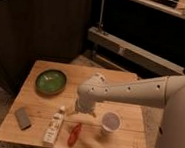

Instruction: Place the pepper in the ceramic cup

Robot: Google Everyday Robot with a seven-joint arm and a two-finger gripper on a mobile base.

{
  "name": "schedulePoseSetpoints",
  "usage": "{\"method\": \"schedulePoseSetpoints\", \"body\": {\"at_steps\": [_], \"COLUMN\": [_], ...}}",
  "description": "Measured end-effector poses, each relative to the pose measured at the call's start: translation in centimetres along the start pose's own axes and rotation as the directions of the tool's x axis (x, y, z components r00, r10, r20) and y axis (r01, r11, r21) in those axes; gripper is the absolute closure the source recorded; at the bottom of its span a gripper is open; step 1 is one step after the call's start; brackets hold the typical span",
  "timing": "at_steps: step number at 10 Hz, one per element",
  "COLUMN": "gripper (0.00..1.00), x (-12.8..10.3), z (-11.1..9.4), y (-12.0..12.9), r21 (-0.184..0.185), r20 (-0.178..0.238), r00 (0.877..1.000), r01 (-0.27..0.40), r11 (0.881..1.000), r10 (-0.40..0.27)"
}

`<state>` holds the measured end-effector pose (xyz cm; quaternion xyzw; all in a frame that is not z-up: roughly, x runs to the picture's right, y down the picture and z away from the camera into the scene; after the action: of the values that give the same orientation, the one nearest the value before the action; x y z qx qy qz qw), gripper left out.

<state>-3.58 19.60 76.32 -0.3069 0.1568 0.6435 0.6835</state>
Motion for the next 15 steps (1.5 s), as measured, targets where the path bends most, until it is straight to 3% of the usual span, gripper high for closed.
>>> {"method": "schedulePoseSetpoints", "body": {"at_steps": [2, 5, 7, 11, 15], "gripper": [0.20, 0.20, 0.20, 0.20, 0.20], "x": [0.1, 0.2, 1.1, 4.1, 5.6], "z": [-0.8, -2.2, -1.6, 0.9, 3.0], "y": [1.3, 6.0, 6.5, 2.5, 0.6], "r21": [-0.044, -0.093, -0.078, -0.028, -0.033], "r20": [-0.018, -0.053, -0.088, -0.149, -0.175], "r00": [0.999, 0.993, 0.991, 0.988, 0.980], "r01": [0.048, 0.099, 0.089, -0.035, -0.105], "r11": [0.998, 0.991, 0.993, 0.999, 0.994], "r10": [-0.048, -0.104, -0.096, 0.030, 0.098]}}
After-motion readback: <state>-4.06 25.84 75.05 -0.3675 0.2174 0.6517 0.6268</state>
